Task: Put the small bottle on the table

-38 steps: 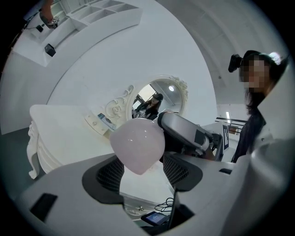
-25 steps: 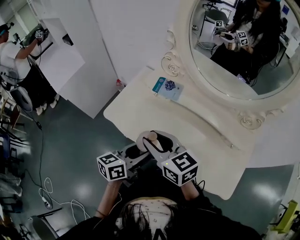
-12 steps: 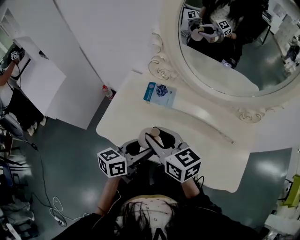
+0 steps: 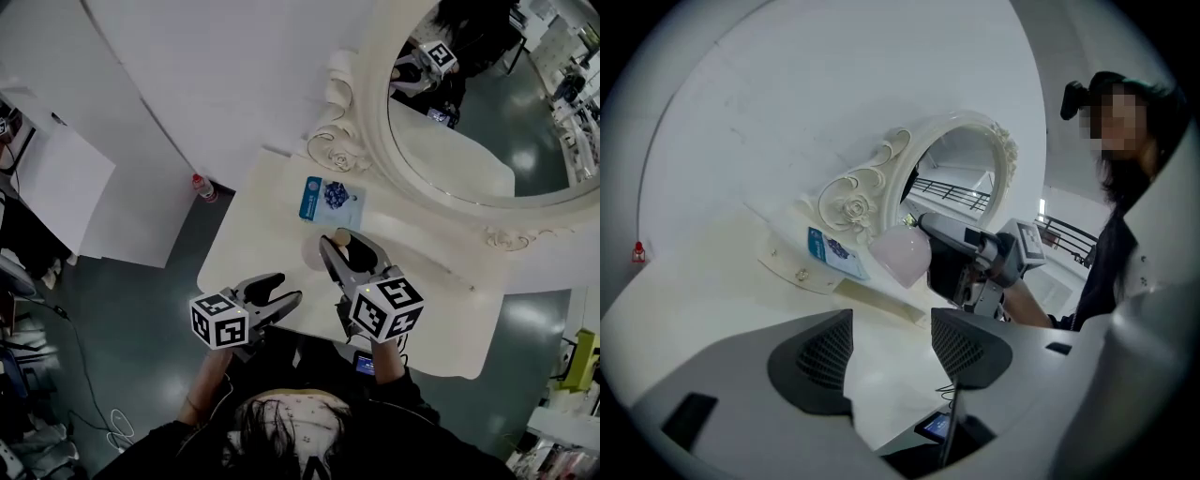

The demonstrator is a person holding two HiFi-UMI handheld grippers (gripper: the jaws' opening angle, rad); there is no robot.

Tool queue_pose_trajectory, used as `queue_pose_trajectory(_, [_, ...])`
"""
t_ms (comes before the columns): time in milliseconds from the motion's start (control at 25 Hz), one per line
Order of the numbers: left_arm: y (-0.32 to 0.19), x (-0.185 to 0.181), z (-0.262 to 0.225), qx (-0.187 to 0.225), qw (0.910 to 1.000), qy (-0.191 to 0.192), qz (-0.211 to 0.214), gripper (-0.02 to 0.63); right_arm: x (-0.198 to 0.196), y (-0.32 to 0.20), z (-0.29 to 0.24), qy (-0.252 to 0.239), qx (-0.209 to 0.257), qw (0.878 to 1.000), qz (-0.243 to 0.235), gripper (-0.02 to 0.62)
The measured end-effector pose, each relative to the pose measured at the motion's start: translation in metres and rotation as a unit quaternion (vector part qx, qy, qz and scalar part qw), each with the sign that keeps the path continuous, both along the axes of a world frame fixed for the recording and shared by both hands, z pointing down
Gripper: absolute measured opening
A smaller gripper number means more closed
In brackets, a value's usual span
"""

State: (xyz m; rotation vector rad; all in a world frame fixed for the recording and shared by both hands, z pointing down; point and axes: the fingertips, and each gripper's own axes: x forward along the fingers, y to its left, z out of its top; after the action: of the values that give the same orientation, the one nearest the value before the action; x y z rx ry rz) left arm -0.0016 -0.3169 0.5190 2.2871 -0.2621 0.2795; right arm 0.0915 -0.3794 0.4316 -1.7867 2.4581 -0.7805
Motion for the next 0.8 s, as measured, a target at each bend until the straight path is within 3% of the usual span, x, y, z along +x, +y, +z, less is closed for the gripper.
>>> queue_pose_trajectory(280, [-0.027, -0.019, 0.007, 0.011, 0.9995, -0.021, 0.021, 0.247, 0.022, -0.049, 0.02, 0.038, -0.016, 0.998, 0.052, 0.15])
queue_pose_trajectory(800, [-0.062, -0.043, 0.012, 0.003, 0.9997, -0.018, 0.017, 0.247, 0.032, -0.117, 0.074, 0.089, -0.058, 0.991, 0.078, 0.15])
